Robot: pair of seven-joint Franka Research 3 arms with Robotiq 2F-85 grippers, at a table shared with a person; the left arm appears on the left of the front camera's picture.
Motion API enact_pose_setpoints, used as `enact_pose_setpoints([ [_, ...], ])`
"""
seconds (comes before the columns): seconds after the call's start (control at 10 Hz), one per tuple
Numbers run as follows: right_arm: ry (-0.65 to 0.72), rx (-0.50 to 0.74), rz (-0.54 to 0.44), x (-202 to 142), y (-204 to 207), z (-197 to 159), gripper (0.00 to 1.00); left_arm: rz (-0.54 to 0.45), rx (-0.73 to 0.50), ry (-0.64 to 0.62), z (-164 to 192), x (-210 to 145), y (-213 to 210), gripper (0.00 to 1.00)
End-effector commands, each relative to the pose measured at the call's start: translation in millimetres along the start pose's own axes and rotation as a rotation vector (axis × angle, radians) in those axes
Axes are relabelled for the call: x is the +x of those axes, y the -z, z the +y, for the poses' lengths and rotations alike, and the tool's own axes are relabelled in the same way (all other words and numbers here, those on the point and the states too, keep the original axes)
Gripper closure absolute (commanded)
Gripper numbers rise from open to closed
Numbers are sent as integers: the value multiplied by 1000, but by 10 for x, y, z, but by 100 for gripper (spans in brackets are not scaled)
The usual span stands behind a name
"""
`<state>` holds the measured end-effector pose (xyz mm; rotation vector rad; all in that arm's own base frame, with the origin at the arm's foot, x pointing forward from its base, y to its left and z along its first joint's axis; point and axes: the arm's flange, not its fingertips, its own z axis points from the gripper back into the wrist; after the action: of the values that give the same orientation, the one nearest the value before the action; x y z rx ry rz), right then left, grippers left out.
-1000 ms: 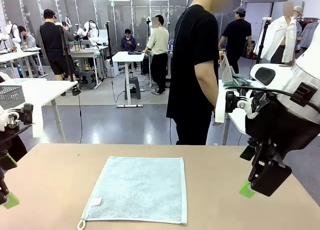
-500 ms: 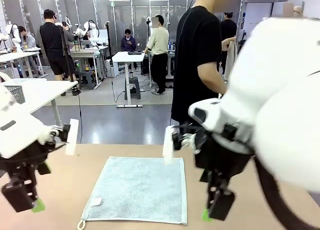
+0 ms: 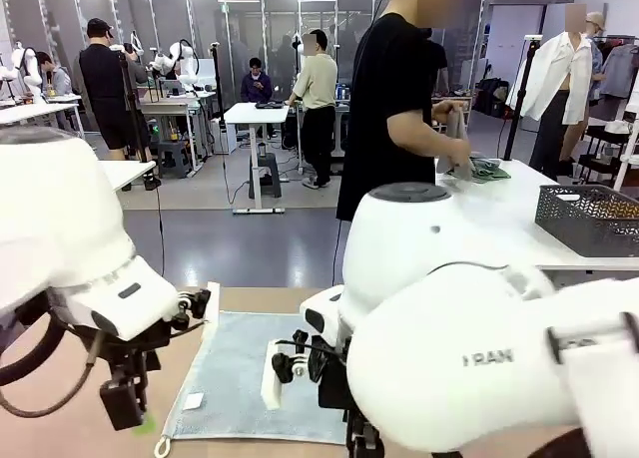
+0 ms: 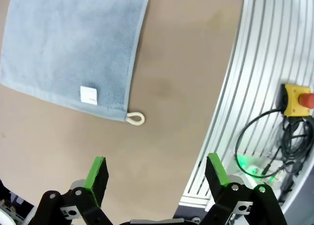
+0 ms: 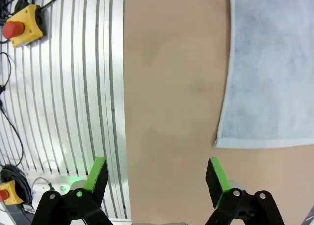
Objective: Fold the towels and place them in the basket.
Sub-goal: When a person lays out a Towel with hook on the table, fold it in half twice.
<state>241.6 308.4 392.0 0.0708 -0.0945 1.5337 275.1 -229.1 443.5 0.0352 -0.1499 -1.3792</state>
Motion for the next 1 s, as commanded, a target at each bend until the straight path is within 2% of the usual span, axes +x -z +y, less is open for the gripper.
enact_pose_setpoints([
  [0.0,-26,8,-31,-532,357,305,0,-21,-5,81,-467,-653,663,0],
  [0.3,-41,37,-66,-644,334,249,0,-15,-44,131,-416,-720,755,0],
  [0.4,27,36,-21,-672,248,208,0,-13,-50,139,-421,-680,686,0],
  [0.5,-13,17,-15,-34,81,-110,0,24,-43,108,111,-7,254,0],
  [0.9,-7,17,-8,-57,61,-114,0,29,-44,122,120,-16,265,0],
])
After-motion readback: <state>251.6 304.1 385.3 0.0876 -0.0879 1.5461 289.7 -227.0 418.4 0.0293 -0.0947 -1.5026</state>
